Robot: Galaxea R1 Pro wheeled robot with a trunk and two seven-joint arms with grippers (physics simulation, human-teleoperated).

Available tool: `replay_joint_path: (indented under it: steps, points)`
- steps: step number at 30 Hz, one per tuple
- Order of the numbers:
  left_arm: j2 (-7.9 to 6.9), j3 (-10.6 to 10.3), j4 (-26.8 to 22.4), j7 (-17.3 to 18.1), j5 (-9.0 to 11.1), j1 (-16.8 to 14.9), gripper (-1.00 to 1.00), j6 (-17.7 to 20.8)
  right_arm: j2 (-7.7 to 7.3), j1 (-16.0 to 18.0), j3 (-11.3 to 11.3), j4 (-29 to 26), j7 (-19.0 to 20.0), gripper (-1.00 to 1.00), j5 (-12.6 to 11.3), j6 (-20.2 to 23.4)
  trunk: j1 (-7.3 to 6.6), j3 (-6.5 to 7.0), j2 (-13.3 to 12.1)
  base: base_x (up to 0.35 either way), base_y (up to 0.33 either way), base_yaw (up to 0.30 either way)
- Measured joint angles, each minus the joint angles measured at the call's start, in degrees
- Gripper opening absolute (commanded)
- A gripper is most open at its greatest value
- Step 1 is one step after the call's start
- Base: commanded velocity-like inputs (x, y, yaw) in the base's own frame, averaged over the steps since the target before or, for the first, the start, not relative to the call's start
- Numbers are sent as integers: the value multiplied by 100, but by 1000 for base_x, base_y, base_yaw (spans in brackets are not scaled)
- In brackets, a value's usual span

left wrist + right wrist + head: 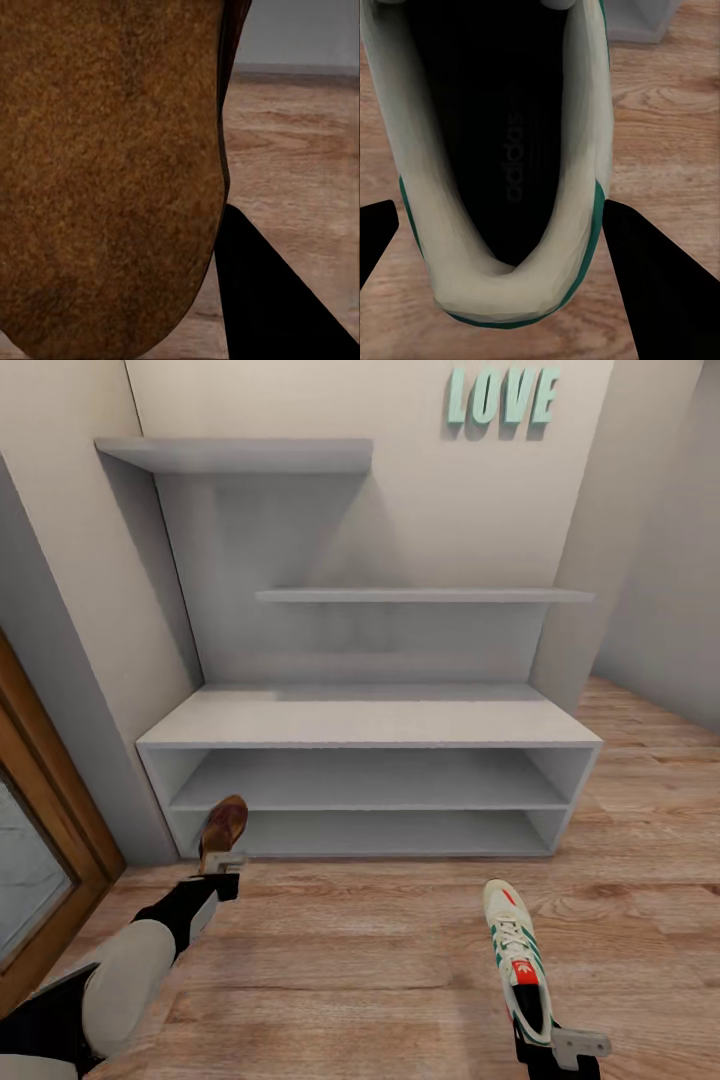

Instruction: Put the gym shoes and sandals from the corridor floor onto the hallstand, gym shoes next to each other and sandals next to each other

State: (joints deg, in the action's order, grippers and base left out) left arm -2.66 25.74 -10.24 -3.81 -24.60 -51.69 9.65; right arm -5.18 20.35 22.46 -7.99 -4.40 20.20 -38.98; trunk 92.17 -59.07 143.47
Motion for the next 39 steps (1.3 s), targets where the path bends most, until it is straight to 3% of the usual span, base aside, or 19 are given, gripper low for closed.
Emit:
replay_joint_path:
  steps: [2, 4, 26, 34, 39]
  points:
    - [0, -14, 0, 146, -22, -205, -100, 257, 0, 0, 0, 0, 1, -100, -1, -4, 0, 0, 0, 0, 0, 0]
    - [-38, -158, -2, 187, -34, -270, -100, 354, 0, 0, -8, 1, 6, -100, 4, -3, 0, -1, 0, 0, 0, 0]
    - [-80, -221, -7, 206, -27, -242, -100, 306, 18, 3, 8, -24, 2, -100, -1, -6, 0, -1, 0, 92, 0, -101]
    - [-102, -203, -12, 168, -35, -242, -100, 301, 26, 0, 8, -25, 2, -100, -1, -6, 22, -210, 10, 1, 0, -3]
    - [-115, -171, -307, 57, -58, -237, -100, 338, 27, 1, 8, -25, 2, -100, -1, -6, 34, -364, 17, 0, 0, 0]
